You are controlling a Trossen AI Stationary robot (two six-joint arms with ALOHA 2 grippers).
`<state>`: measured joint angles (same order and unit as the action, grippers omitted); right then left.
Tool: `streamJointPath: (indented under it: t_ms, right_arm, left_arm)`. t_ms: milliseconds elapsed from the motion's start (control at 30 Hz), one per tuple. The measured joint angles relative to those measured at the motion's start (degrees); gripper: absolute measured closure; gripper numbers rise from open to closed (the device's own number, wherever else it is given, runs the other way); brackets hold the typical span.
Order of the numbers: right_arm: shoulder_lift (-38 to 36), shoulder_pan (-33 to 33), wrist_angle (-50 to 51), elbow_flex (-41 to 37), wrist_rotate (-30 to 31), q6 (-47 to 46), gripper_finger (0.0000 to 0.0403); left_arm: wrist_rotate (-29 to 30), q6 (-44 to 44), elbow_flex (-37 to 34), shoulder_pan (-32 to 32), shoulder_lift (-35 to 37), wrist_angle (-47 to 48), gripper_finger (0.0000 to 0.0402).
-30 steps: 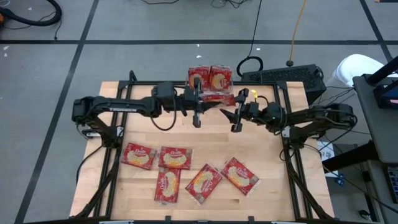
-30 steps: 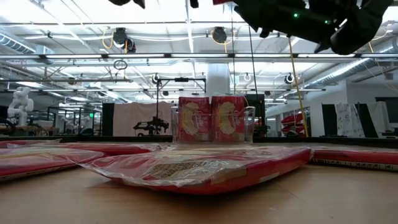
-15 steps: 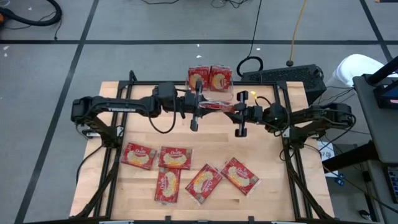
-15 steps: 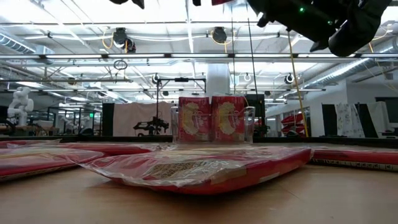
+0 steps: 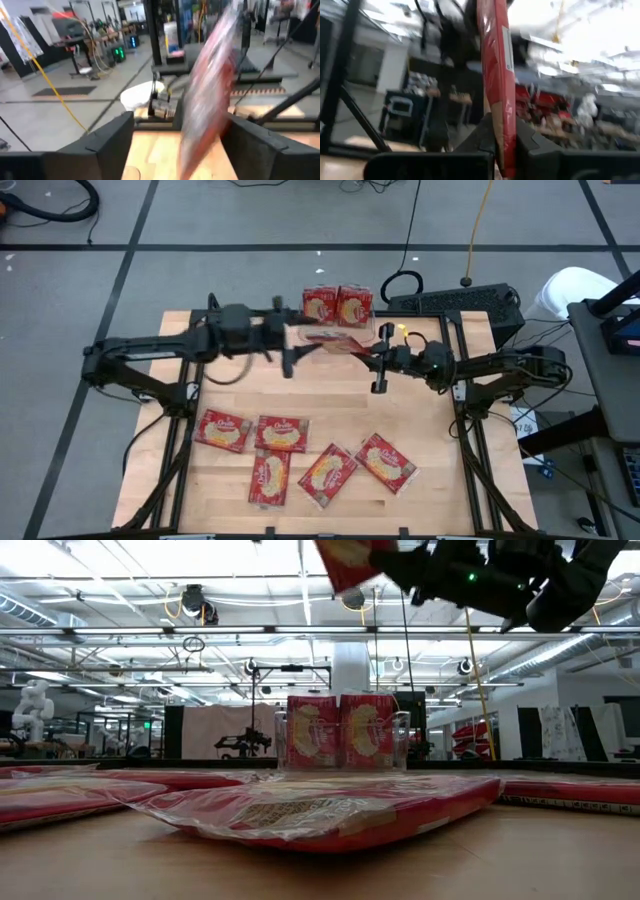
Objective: Sort popcorn bags into baskets
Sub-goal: Put the red popcorn bag into the transparent bin
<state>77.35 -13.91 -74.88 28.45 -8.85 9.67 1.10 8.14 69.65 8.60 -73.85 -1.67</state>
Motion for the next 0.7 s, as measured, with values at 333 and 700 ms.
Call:
streamJointPath:
  t_ms: [333,700]
  right_arm:
    - [0.1,-3.4,8.2,0.0,1.2,-1.8,0.0389]
    - [0.0,-3.7,10.8,0.0,1.1,-1.5,0.0389]
  left_arm:
    - [1.6,0.7,19.6,0.3,-3.4,27.3,0.013]
    - [1.9,5.7,37.1,2.3,-20.7,48.1,0.0119]
